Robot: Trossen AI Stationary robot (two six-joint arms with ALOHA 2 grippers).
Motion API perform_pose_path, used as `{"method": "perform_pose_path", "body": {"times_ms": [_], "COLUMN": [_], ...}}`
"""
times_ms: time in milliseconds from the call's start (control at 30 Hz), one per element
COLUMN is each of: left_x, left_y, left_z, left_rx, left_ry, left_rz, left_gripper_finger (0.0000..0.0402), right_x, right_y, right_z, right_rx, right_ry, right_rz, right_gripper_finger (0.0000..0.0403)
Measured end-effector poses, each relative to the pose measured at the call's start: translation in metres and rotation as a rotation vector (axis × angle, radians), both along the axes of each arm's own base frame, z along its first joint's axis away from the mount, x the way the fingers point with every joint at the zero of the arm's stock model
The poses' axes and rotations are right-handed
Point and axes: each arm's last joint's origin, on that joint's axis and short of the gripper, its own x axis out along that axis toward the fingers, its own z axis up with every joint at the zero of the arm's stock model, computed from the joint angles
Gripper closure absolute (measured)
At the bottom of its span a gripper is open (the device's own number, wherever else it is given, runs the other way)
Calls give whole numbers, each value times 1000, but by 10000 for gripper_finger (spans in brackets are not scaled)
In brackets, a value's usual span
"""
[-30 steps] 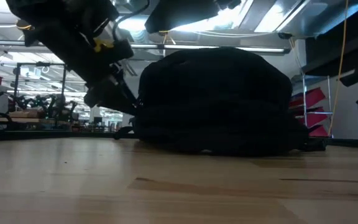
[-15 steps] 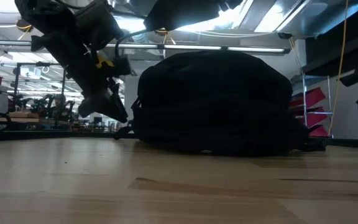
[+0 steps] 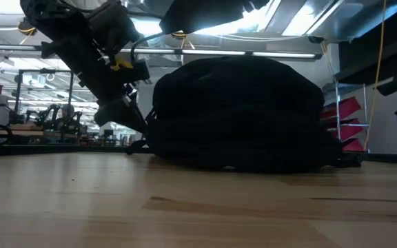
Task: Unpack backpack
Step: Close the transparent zipper bag
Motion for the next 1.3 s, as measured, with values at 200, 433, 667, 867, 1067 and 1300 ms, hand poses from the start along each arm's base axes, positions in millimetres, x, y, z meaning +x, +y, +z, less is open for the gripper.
{"method": "perform_pose_path", "body": {"times_ms": [200, 433, 667, 867, 1067, 1300], "left_x": [1, 3, 6, 8, 12, 19], "left_y": [12, 18, 18, 13, 12, 18], "left_z": [0, -10, -15, -15, -31, -50], "left_rx": [-73, -95, -109, -157, -198, -208], "left_ry": [-36, -3, -20, -36, 24, 27], "left_rz": [13, 31, 46, -6, -50, -11], "left_gripper_finger": [307, 223, 219, 269, 313, 326], "right_x": [0, 0, 0, 0, 0, 0], "right_y": [0, 0, 0, 0, 0, 0], "right_z": [0, 0, 0, 0, 0, 0], "right_rx": [2, 10, 10, 10, 11, 21], "right_ry": [-1, -4, -5, -5, -5, -9], "right_rz": [0, -5, -5, -5, -5, -12], "right_gripper_finger": [70, 70, 70, 70, 70, 70]}}
